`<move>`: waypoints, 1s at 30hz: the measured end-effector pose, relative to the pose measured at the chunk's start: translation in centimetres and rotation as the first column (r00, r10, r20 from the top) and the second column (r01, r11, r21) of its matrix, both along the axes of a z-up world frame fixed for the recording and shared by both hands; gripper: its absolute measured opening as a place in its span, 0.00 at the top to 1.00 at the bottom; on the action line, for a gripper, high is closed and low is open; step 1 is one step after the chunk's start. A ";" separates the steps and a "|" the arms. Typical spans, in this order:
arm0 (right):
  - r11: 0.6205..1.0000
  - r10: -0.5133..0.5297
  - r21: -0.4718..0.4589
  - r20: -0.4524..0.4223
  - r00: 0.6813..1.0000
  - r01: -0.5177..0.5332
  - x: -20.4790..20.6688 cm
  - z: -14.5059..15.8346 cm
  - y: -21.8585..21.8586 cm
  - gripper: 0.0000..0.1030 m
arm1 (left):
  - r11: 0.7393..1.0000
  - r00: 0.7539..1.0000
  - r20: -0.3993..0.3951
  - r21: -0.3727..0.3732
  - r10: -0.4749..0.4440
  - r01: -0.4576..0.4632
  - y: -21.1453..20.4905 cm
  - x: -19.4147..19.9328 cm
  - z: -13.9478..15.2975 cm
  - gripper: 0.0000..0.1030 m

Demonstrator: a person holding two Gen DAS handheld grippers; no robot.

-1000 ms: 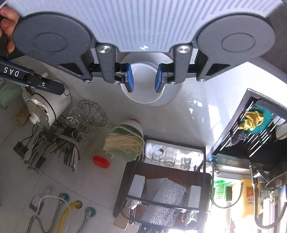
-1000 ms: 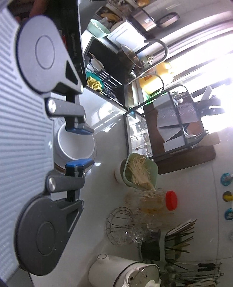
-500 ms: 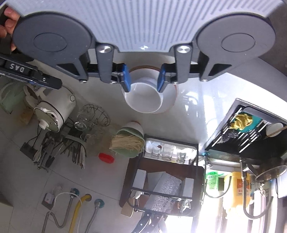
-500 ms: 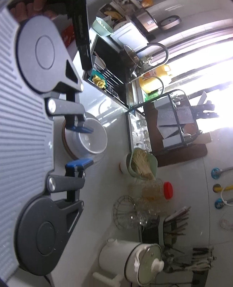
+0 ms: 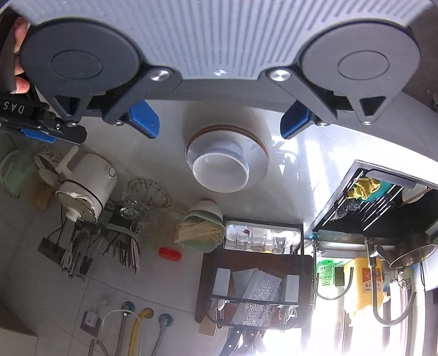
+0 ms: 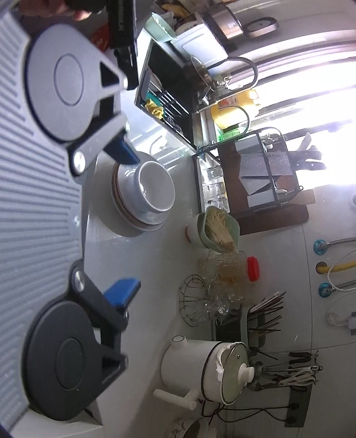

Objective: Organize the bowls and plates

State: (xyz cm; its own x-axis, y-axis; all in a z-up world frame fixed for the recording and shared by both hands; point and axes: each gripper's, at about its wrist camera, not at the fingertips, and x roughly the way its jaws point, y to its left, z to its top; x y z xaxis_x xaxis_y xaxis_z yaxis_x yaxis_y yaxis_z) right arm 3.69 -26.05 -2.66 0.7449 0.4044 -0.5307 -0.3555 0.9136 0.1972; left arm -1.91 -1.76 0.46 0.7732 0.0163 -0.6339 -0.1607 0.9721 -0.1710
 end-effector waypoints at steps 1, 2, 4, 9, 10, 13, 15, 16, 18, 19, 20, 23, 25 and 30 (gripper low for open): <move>1.000 -0.004 -0.004 -0.001 1.000 0.004 -0.2 -0.1 0.0 0.10 | 1.000 1.000 0.002 0.000 -0.003 0.003 -0.1 -0.1 0.0 0.05; 1.000 -0.010 -0.005 0.001 1.000 0.010 -0.3 -0.2 0.0 0.10 | 1.000 1.000 0.004 0.000 -0.004 0.004 -0.2 -0.3 0.0 0.05; 1.000 -0.013 0.001 0.001 1.000 0.013 -0.5 -0.3 -0.2 0.10 | 1.000 1.000 0.005 0.001 -0.003 0.003 -0.2 -0.4 0.0 0.05; 1.000 -0.021 0.005 0.000 1.000 0.021 -0.7 -0.5 0.0 0.10 | 1.000 1.000 -0.019 -0.005 -0.002 0.002 -0.1 -0.2 -0.2 0.05; 1.000 -0.022 0.007 -0.002 1.000 0.022 -0.8 -0.5 0.0 0.10 | 1.000 1.000 -0.023 -0.004 -0.001 0.001 0.0 -0.2 -0.2 0.05; 1.000 -0.021 0.011 0.007 1.000 0.021 -1.0 -0.3 0.1 0.10 | 1.000 1.000 -0.023 -0.004 0.001 -0.001 0.1 -0.1 -0.2 0.05; 1.000 -0.020 0.005 0.015 1.000 0.020 -1.1 -0.3 0.2 0.10 | 1.000 1.000 -0.019 -0.005 0.002 -0.002 0.3 0.0 -0.2 0.05; 1.000 -0.019 0.002 0.017 1.000 0.019 -1.2 -0.2 0.2 0.10 | 1.000 1.000 -0.025 -0.003 -0.001 0.001 0.3 0.1 -0.3 0.05; 1.000 -0.019 0.000 0.007 1.000 0.019 -1.2 -0.3 0.3 0.10 | 1.000 1.000 -0.029 0.007 0.004 -0.003 0.4 -0.1 -0.2 0.05; 1.000 -0.017 0.000 -0.002 1.000 0.017 -1.3 -0.3 0.3 0.10 | 1.000 1.000 -0.029 0.009 0.007 -0.007 0.3 -0.3 -0.1 0.05; 1.000 -0.018 0.002 -0.008 1.000 0.018 -1.4 -0.2 0.3 0.10 | 1.000 1.000 -0.028 0.011 0.007 -0.007 0.2 -0.4 -0.1 0.05; 1.000 -0.012 -0.002 -0.011 1.000 0.012 -2.1 -0.3 0.2 0.10 | 1.000 0.999 -0.024 0.005 0.021 -0.021 0.0 -0.9 -0.3 0.05; 1.000 -0.019 -0.007 -0.003 1.000 0.019 -2.4 -0.3 0.2 0.10 | 1.000 0.999 -0.021 -0.007 0.027 -0.027 -0.1 -1.3 -0.4 0.05; 1.000 -0.023 -0.006 0.015 1.000 0.023 -2.8 -0.2 0.3 0.10 | 0.998 0.998 -0.009 -0.010 0.059 -0.059 0.0 -2.0 -0.3 0.05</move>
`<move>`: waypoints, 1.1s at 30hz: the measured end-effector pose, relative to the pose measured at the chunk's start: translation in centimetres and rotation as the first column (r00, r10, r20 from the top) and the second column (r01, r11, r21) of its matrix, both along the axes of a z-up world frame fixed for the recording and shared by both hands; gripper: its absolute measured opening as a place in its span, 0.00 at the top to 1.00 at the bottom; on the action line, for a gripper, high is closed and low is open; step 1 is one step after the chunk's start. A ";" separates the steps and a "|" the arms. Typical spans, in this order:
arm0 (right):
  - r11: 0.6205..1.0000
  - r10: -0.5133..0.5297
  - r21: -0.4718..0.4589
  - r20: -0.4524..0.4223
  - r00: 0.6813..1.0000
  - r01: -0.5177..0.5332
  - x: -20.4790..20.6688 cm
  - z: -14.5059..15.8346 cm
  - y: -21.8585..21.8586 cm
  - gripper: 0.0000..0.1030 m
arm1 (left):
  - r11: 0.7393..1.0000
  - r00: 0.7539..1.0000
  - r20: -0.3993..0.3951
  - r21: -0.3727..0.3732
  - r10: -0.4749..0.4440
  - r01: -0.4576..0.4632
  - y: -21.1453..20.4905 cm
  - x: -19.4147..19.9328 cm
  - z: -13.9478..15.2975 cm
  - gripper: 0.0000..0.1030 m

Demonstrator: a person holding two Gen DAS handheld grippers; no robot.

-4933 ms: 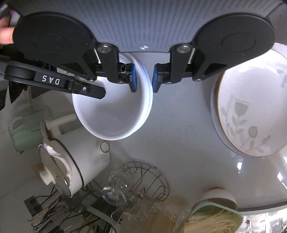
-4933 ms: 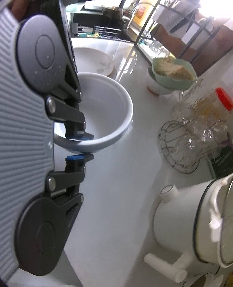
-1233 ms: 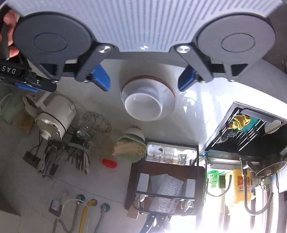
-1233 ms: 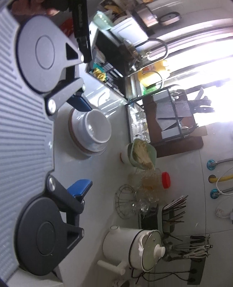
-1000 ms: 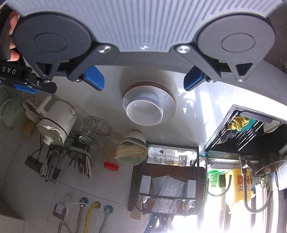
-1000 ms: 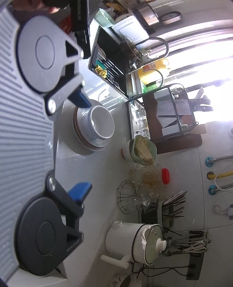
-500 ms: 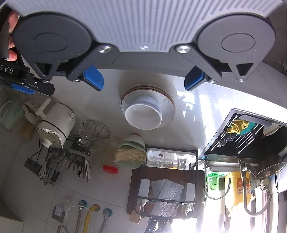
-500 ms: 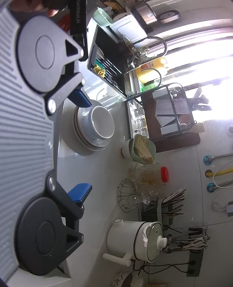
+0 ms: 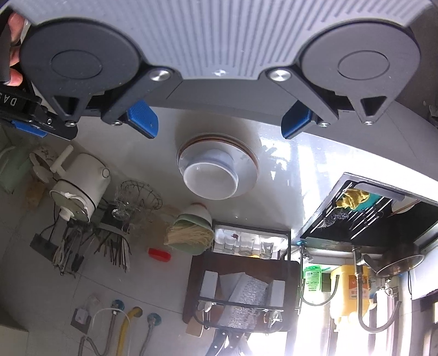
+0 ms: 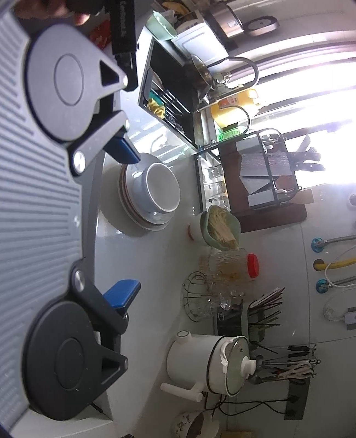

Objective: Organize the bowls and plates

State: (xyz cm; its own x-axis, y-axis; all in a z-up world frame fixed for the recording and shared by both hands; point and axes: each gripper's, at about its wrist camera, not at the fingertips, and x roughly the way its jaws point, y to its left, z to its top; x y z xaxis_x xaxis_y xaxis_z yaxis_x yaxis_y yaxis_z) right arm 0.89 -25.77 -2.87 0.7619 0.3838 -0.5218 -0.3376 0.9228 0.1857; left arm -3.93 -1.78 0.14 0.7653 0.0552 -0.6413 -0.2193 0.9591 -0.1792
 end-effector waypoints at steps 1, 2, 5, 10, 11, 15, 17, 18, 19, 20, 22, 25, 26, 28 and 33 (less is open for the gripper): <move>1.000 0.006 -0.001 0.002 1.000 -0.006 0.0 0.0 0.1 0.10 | 1.000 1.000 -0.001 0.001 0.000 0.000 0.0 -0.1 0.0 0.05; 1.000 0.012 -0.002 0.002 1.000 -0.012 -0.1 0.0 0.2 0.10 | 1.000 1.000 0.000 0.005 0.005 -0.005 0.0 -0.2 0.0 0.04; 1.000 0.021 -0.007 0.003 1.000 -0.021 -0.3 -0.1 0.6 0.10 | 1.000 1.000 0.005 0.015 0.025 -0.025 0.1 -0.5 0.2 0.05; 1.000 0.026 -0.004 -0.013 1.000 -0.026 -0.2 -0.4 0.6 0.10 | 0.999 1.000 0.000 0.021 0.029 -0.029 0.3 -0.7 0.2 0.05; 1.000 0.023 -0.006 -0.014 1.000 -0.023 -0.2 -0.4 0.6 0.10 | 0.999 1.000 -0.001 0.023 0.030 -0.030 0.3 -0.8 0.2 0.05; 1.000 0.022 -0.012 -0.008 1.000 -0.022 -0.3 -0.4 0.7 0.10 | 0.999 0.999 -0.006 0.021 0.033 -0.033 0.4 -0.8 0.1 0.05; 1.000 0.026 -0.017 -0.005 1.000 -0.026 -0.4 -0.4 0.9 0.10 | 0.999 1.000 -0.009 0.022 0.028 -0.028 0.3 -0.8 0.1 0.05; 0.999 0.028 -0.017 -0.004 1.000 -0.028 -0.5 -0.4 1.0 0.10 | 0.999 0.999 -0.010 0.024 0.030 -0.030 0.3 -0.8 0.1 0.05; 0.999 0.028 -0.018 -0.003 1.000 -0.028 -0.5 -0.4 1.1 0.10 | 0.999 0.999 -0.011 0.026 0.032 -0.032 0.3 -0.9 0.1 0.05; 0.999 0.028 -0.019 -0.003 1.000 -0.028 -0.5 -0.3 1.1 0.10 | 0.999 0.999 -0.012 0.028 0.032 -0.032 0.3 -0.9 0.1 0.05; 0.999 0.031 -0.023 -0.002 1.000 -0.031 -0.7 -0.4 1.2 0.10 | 0.999 0.999 -0.016 0.030 0.035 -0.034 0.3 -0.8 0.0 0.05; 0.999 0.030 -0.025 -0.002 1.000 -0.030 -0.7 -0.4 1.3 0.10 | 0.999 0.999 -0.020 0.032 0.031 -0.030 0.4 -0.8 -0.1 0.05; 0.999 0.030 -0.023 -0.001 1.000 -0.030 -0.7 -0.4 1.3 0.10 | 0.999 0.999 -0.020 0.035 0.032 -0.031 0.3 -0.6 -0.1 0.05; 0.999 0.026 -0.022 -0.002 1.000 -0.026 -0.6 -0.4 1.3 0.10 | 0.999 0.999 -0.018 0.037 0.032 -0.032 0.2 -0.5 -0.1 0.05; 0.999 0.025 -0.023 -0.001 1.000 -0.025 -0.5 -0.4 1.5 0.10 | 0.998 0.999 -0.009 0.046 0.037 -0.036 0.0 -0.6 0.2 0.05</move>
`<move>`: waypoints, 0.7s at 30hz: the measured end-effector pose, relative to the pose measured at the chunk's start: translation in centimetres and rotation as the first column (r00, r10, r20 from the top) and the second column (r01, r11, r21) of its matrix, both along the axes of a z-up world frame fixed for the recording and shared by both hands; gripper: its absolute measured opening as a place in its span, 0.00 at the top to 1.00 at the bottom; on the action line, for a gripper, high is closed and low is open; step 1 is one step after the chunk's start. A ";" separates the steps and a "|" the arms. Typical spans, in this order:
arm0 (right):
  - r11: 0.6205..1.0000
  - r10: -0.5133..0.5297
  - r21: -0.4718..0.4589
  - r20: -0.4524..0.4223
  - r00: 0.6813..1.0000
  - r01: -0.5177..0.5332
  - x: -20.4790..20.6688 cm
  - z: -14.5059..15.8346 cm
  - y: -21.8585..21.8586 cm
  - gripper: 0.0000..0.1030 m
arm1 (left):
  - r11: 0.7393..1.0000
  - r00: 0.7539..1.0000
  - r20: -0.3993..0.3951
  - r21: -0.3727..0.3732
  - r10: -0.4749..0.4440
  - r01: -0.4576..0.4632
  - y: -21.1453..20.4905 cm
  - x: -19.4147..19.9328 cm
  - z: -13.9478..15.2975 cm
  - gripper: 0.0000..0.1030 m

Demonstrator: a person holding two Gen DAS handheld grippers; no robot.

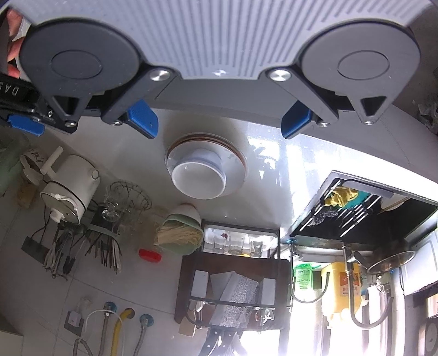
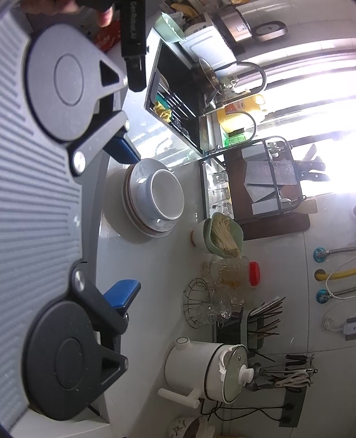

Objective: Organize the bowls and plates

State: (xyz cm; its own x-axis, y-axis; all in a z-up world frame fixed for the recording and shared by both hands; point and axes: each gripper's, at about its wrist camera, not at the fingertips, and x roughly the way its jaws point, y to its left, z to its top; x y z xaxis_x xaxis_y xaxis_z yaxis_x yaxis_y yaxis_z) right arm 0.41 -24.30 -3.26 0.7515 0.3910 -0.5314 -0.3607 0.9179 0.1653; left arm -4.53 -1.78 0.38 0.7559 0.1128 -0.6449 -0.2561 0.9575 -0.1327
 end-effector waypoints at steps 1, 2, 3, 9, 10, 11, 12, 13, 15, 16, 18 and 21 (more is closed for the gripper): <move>1.000 0.003 -0.003 0.001 1.000 -0.003 -0.1 0.0 0.0 0.10 | 1.000 1.000 0.003 0.005 -0.001 0.001 -0.1 -0.1 0.1 0.05; 1.000 0.005 -0.006 0.003 1.000 -0.005 -0.1 0.0 0.1 0.10 | 1.000 1.000 0.001 0.009 0.000 0.000 -0.2 -0.1 0.1 0.05; 1.000 0.004 -0.008 0.003 1.000 -0.004 -0.1 0.0 0.0 0.10 | 1.000 1.000 -0.003 0.007 -0.003 0.003 -0.2 -0.1 0.1 0.05; 1.000 -0.004 -0.008 0.002 1.000 0.004 0.0 0.1 -0.2 0.10 | 1.000 1.000 -0.016 0.007 -0.016 0.016 -0.8 -0.1 -0.2 0.05; 1.000 -0.006 -0.007 0.001 1.000 0.006 0.0 0.1 -0.2 0.10 | 1.000 1.000 -0.014 0.008 -0.017 0.017 -0.7 -0.1 -0.2 0.05; 1.000 -0.008 -0.006 0.001 1.000 0.008 0.0 0.1 -0.2 0.10 | 1.000 1.000 -0.012 0.010 -0.016 0.017 -0.8 -0.1 -0.2 0.05; 1.000 -0.009 -0.005 0.000 1.000 0.009 0.0 0.1 -0.2 0.10 | 1.000 1.000 -0.011 0.013 -0.016 0.016 -0.8 -0.1 -0.2 0.05; 1.000 -0.009 -0.004 -0.001 1.000 0.009 0.0 0.1 -0.2 0.10 | 1.000 1.000 -0.012 0.014 -0.017 0.018 -0.8 -0.1 -0.3 0.05; 1.000 -0.008 -0.003 -0.002 1.000 0.008 -0.1 0.1 -0.2 0.10 | 1.000 1.000 -0.015 0.012 -0.018 0.019 -0.9 -0.2 -0.3 0.05; 1.000 -0.007 -0.001 -0.002 1.000 0.007 -0.1 0.1 -0.1 0.10 | 1.000 1.000 -0.016 0.012 -0.019 0.020 -0.9 -0.2 -0.3 0.05; 1.000 -0.005 0.001 -0.001 1.000 0.005 -0.1 0.0 -0.1 0.10 | 1.000 1.000 -0.017 0.017 -0.018 0.019 -1.0 -0.3 -0.3 0.05; 1.000 -0.005 0.005 -0.002 1.000 0.005 -0.1 0.0 -0.1 0.10 | 1.000 1.000 -0.019 0.016 -0.017 0.017 -0.8 -0.3 -0.3 0.05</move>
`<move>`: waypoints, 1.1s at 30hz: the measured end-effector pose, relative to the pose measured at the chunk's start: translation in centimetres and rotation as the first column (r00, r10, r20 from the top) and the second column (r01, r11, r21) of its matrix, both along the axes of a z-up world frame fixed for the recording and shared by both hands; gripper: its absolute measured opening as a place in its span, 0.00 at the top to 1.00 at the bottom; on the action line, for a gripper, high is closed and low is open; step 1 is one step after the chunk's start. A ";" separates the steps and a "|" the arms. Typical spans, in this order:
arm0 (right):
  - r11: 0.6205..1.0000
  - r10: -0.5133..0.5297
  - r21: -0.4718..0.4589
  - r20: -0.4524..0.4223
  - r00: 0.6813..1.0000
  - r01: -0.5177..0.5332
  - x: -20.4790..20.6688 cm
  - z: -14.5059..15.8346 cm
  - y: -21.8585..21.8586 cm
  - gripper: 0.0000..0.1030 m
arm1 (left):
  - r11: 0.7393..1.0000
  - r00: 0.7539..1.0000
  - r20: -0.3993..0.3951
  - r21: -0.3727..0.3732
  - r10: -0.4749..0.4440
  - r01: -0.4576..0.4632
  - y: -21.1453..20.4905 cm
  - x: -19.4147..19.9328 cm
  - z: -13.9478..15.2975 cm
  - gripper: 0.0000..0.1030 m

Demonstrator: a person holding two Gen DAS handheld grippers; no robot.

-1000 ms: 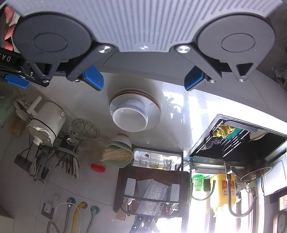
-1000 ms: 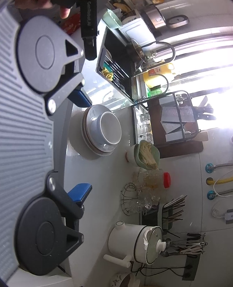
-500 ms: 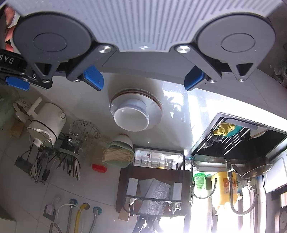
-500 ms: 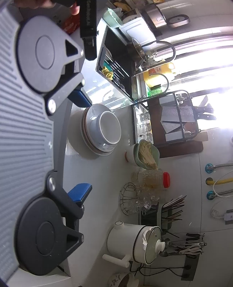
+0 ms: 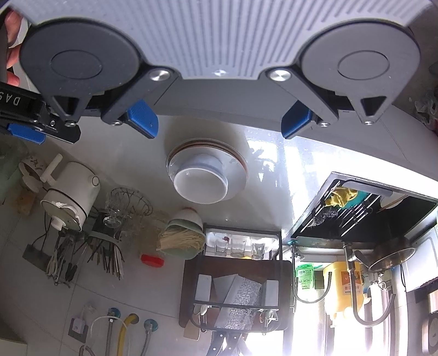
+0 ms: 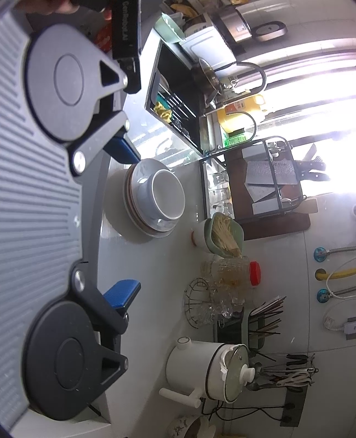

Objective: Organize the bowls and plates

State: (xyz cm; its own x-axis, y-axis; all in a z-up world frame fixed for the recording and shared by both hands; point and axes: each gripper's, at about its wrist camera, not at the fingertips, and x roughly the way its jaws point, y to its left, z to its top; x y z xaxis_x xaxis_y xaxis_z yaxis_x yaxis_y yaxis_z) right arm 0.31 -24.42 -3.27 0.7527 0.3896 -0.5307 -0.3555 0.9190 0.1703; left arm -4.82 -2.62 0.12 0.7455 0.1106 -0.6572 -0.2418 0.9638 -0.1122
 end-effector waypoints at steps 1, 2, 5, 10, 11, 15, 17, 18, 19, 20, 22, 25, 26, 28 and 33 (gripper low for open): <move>1.000 0.000 0.000 0.000 1.000 0.000 0.1 0.0 0.0 0.10 | 1.000 1.000 0.001 0.000 0.000 0.000 0.0 -0.1 0.0 0.05; 1.000 0.000 0.001 -0.001 1.000 0.000 0.1 0.0 0.0 0.10 | 1.000 1.000 0.001 0.001 0.000 0.000 0.0 -0.1 0.1 0.05; 1.000 -0.001 0.003 -0.004 1.000 0.001 0.1 -0.1 -0.1 0.10 | 1.000 1.000 0.002 0.003 -0.001 0.001 0.0 -0.1 0.1 0.05; 1.000 0.001 0.000 -0.005 1.000 -0.001 0.0 -0.2 0.0 0.10 | 1.000 1.000 0.000 0.003 0.001 -0.001 0.0 -0.1 0.0 0.05; 1.000 0.000 0.001 -0.005 1.000 0.000 0.0 -0.2 0.0 0.10 | 1.000 1.000 -0.001 0.001 0.001 -0.001 0.1 -0.1 -0.1 0.05; 1.000 0.002 -0.001 -0.008 1.000 -0.002 0.0 -0.3 0.1 0.10 | 1.000 1.000 0.004 0.001 0.001 -0.001 0.1 0.0 -0.1 0.05; 1.000 0.005 -0.005 -0.006 1.000 -0.005 0.0 -0.3 0.1 0.10 | 1.000 1.000 0.005 0.002 0.005 -0.005 0.1 -0.1 -0.1 0.05; 1.000 0.004 -0.010 -0.007 1.000 -0.004 0.1 -0.3 0.1 0.10 | 1.000 1.000 0.005 -0.001 0.007 -0.007 0.1 -0.1 -0.2 0.05; 1.000 0.002 -0.014 -0.006 1.000 -0.002 0.1 -0.3 0.1 0.10 | 1.000 1.000 0.001 -0.004 0.010 -0.010 0.1 0.1 -0.2 0.05; 1.000 0.002 -0.013 -0.006 1.000 -0.002 0.1 -0.3 0.1 0.10 | 1.000 1.000 -0.001 -0.002 0.012 -0.012 0.0 0.1 -0.2 0.05; 1.000 0.004 -0.005 -0.008 1.000 -0.004 0.1 -0.3 0.0 0.10 | 1.000 1.000 -0.001 0.006 0.012 -0.012 -0.1 0.1 -0.1 0.05; 1.000 -0.003 -0.001 -0.010 1.000 0.003 0.2 -0.4 -0.1 0.10 | 1.000 1.000 0.001 0.002 0.017 -0.017 -0.3 -0.1 -0.2 0.05; 1.000 -0.004 -0.006 -0.007 1.000 0.004 0.2 -0.4 0.0 0.10 | 1.000 1.000 -0.002 0.001 0.019 -0.019 -0.3 -0.1 -0.3 0.05; 1.000 0.001 -0.004 -0.015 1.000 -0.001 0.2 -0.5 0.0 0.10 | 1.000 1.000 -0.006 -0.003 0.020 -0.020 -0.2 -0.1 -0.3 0.05; 1.000 0.005 -0.007 -0.020 1.000 -0.005 0.4 -0.5 0.1 0.10 | 1.000 1.000 -0.005 -0.014 0.021 -0.022 0.0 0.1 -0.3 0.05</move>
